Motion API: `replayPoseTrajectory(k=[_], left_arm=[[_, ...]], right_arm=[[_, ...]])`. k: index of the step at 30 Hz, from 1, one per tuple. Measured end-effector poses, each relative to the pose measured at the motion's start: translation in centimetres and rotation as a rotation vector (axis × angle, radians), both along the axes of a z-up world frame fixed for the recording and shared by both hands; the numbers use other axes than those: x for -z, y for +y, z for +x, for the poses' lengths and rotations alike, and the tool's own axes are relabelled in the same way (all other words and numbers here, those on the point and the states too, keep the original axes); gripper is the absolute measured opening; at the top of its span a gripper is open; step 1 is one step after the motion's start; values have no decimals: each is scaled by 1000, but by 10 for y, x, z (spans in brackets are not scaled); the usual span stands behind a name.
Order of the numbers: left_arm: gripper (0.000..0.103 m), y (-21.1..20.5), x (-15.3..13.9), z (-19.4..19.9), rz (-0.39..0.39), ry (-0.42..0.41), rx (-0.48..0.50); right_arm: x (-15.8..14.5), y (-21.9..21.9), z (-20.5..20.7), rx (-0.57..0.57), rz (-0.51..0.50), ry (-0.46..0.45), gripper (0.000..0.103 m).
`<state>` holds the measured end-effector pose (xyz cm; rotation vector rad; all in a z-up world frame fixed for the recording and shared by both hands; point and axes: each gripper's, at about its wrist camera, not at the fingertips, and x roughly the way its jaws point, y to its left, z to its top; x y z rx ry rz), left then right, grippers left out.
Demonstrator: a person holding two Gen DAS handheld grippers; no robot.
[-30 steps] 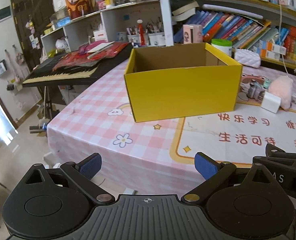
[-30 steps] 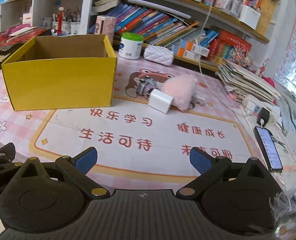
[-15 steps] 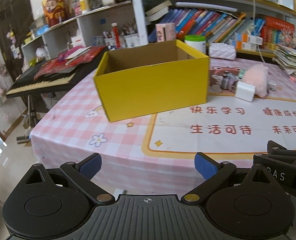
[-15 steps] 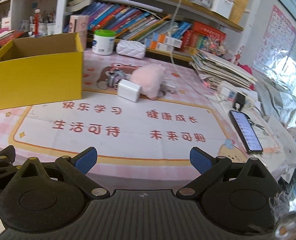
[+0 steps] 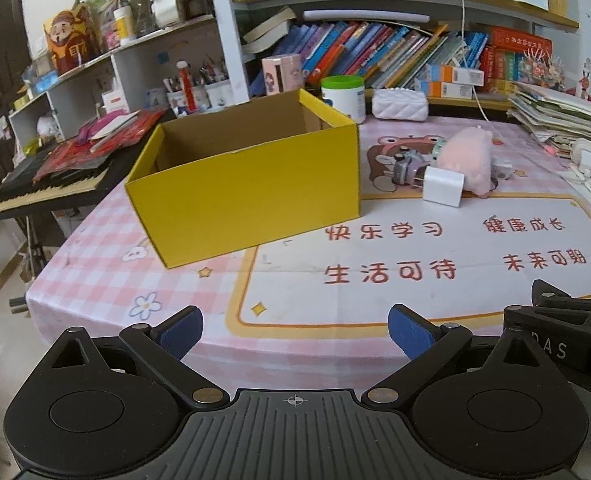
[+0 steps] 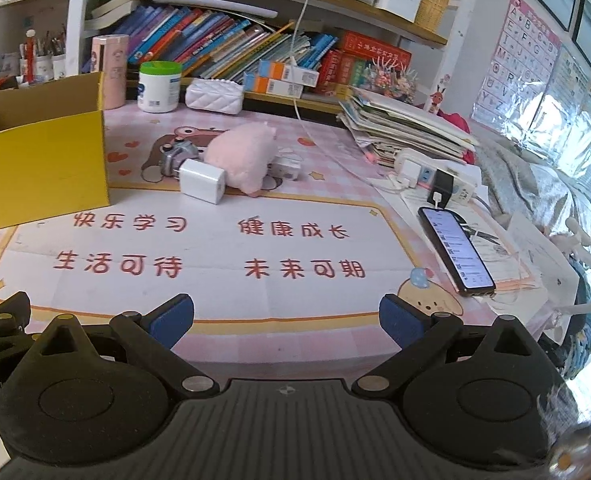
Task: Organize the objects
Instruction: 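Withdraw both grippers from the box back toward the pink pig plush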
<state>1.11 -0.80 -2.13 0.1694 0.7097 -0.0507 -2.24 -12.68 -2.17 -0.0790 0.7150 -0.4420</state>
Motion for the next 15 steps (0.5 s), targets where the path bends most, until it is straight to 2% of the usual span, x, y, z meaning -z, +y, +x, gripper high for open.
replayPoseTrajectory(k=[15], left_arm=[[100,-31,1,32,-4,20,-21]], right_arm=[[1,-35,36,-22,-7,19,100]])
